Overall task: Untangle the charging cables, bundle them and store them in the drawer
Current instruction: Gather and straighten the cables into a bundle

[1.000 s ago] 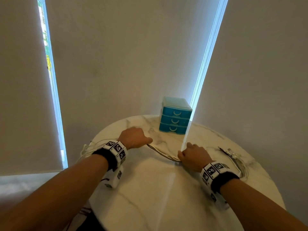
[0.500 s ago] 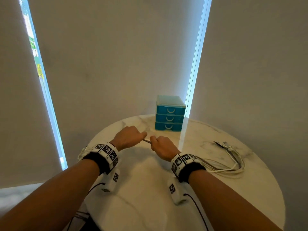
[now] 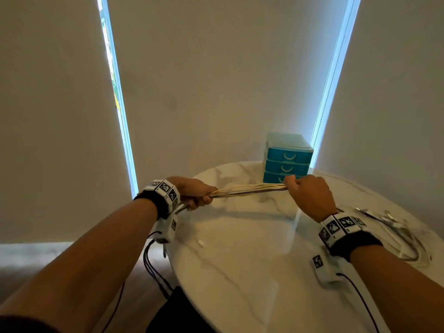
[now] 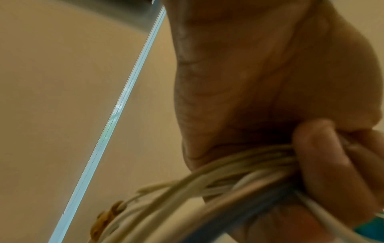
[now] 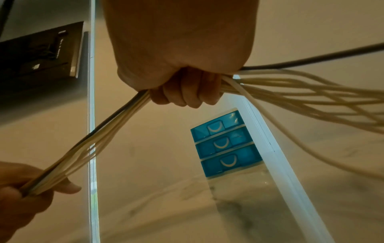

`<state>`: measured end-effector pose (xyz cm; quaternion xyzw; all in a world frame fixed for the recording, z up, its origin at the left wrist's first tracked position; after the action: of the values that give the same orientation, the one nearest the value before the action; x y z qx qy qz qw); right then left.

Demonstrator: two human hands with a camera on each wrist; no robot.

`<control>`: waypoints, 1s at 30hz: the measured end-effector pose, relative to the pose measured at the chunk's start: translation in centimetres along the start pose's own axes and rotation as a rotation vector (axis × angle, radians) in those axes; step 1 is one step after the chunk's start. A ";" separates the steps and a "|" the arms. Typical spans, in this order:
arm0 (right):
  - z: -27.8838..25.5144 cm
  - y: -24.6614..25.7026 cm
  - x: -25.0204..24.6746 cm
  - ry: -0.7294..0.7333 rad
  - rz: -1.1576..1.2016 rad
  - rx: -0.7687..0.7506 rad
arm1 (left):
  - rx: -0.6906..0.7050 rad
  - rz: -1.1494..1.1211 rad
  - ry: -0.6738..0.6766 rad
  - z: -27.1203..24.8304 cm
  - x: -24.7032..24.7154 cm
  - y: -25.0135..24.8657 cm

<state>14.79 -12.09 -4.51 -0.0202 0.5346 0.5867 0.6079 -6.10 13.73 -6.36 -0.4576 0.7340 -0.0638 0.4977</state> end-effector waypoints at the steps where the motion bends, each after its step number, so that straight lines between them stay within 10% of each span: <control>1: 0.2 0.1 0.1 -0.032 0.061 0.007 | 0.003 0.010 0.006 -0.4 -0.4 -0.1; 4: 0.4 0.1 -0.3 -0.107 0.187 0.032 | 0.014 -0.034 -0.059 -2.0 -2.2 0.0; 10: 0.8 0.0 -0.6 -0.147 0.173 0.067 | 0.041 0.447 -0.629 -3.7 -6.6 -1.0; 14: 0.7 -0.6 -1.5 -0.128 0.111 0.091 | -0.019 0.459 -0.519 -2.6 -5.9 1.4; 19: 0.5 -1.6 -0.4 -0.004 -0.111 0.069 | -0.012 0.530 -0.696 -1.6 -4.0 2.9; 25: 1.2 -2.1 -1.1 -0.050 -0.141 0.101 | 0.034 0.115 -0.387 -2.0 -4.2 4.5; 30: 0.3 -1.4 -0.8 -0.049 -0.183 0.092 | 0.038 0.409 -0.727 -2.2 -3.7 5.0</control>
<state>16.21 -12.89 -4.72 -0.0269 0.5418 0.5039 0.6722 -10.51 18.51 -5.51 -0.2858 0.5849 0.1886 0.7353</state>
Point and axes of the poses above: each hand's wrist, its own z-axis towards the middle knuckle, its own x-axis out of the palm, y = z × x, the point moved 1 cm from there along z, towards the middle knuckle, and after that the axes turned 14 degrees about z, right-handed, at the moved point
